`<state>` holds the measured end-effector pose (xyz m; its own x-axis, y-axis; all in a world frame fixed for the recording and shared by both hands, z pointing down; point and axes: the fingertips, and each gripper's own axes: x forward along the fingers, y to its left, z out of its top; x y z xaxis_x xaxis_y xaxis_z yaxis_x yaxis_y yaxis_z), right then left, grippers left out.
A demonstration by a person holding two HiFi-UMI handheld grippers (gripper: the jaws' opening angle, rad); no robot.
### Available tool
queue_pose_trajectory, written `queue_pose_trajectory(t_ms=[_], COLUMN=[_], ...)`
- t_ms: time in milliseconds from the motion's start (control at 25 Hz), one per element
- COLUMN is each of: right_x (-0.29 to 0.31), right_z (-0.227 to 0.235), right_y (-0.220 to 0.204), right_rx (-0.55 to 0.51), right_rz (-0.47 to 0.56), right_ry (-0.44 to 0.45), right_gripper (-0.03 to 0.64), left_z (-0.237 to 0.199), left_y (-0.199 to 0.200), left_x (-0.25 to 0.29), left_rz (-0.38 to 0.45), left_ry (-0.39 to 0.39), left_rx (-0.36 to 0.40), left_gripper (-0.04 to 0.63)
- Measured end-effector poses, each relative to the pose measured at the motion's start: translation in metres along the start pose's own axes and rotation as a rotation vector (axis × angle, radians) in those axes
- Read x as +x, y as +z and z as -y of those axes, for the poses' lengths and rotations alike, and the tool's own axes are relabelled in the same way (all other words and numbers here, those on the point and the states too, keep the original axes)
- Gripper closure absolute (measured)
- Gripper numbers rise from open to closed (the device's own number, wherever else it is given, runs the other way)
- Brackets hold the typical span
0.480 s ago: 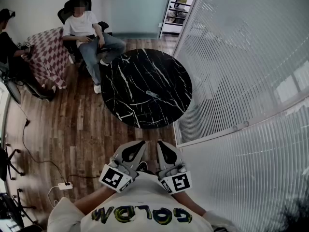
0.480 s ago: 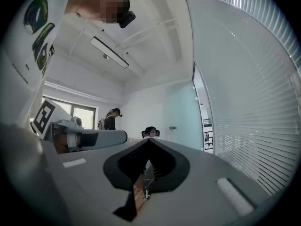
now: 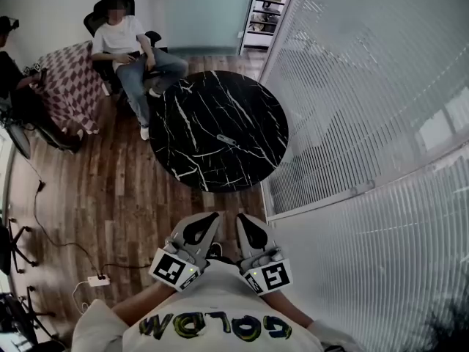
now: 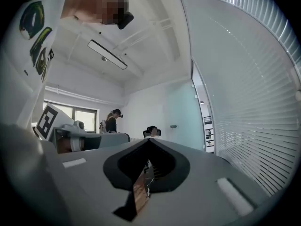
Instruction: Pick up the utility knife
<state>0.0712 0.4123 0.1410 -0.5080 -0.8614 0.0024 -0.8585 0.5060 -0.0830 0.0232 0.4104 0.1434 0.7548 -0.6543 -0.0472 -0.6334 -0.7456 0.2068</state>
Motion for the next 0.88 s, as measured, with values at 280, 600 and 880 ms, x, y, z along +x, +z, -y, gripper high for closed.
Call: queue_pose_trajectory(t_ms=[280,600,880], right_x=[-0.013,0.004,0.040], right_z=[0.014,0.021,0.040], right_y=[-0.005,-0.009,-0.021], right_rx=[0.009,0.012,0.023], right_rz=[-0.019,-0.020,-0.044], right_ry=[-0.004,0.015,0.010], right_gripper=[0.615,0.615,0.615], left_z=[0.000,-0.006,-0.054], left_y=[-0.003,-0.013,-0.024], left_x=[0.010,0.015,0.041], left_rz=[0.016,0.002,-0.019], left_ry=[0.041,0.051,0.071], left_rx=[-0.008,-0.016,-0.024], left_gripper=[0.592,0.592,0.592])
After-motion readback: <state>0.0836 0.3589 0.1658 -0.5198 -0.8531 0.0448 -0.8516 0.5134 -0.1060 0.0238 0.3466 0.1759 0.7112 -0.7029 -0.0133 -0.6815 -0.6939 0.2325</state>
